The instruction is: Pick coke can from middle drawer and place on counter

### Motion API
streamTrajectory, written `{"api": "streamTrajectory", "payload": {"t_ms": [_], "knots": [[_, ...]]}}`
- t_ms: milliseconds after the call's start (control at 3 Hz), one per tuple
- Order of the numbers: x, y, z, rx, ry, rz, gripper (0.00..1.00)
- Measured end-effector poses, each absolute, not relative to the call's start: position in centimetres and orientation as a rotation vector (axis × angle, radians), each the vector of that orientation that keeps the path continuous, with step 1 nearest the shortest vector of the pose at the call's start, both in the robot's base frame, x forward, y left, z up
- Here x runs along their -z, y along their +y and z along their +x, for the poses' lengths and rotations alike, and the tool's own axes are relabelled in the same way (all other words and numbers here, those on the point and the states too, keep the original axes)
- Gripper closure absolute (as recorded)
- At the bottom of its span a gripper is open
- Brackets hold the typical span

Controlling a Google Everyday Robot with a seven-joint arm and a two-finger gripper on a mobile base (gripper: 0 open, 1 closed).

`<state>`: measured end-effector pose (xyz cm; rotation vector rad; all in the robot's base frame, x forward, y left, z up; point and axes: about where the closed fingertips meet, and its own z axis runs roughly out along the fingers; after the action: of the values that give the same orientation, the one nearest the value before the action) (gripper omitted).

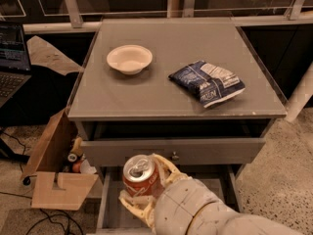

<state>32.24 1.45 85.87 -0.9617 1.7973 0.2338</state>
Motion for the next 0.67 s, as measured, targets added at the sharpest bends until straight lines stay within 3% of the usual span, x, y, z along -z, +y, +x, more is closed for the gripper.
{"api": "streamTrajectory", "payload": {"t_ms": [667], "knots": [[-87.6,2.3,31.4,-0.173,1.71,-1.031,1.0]]}}
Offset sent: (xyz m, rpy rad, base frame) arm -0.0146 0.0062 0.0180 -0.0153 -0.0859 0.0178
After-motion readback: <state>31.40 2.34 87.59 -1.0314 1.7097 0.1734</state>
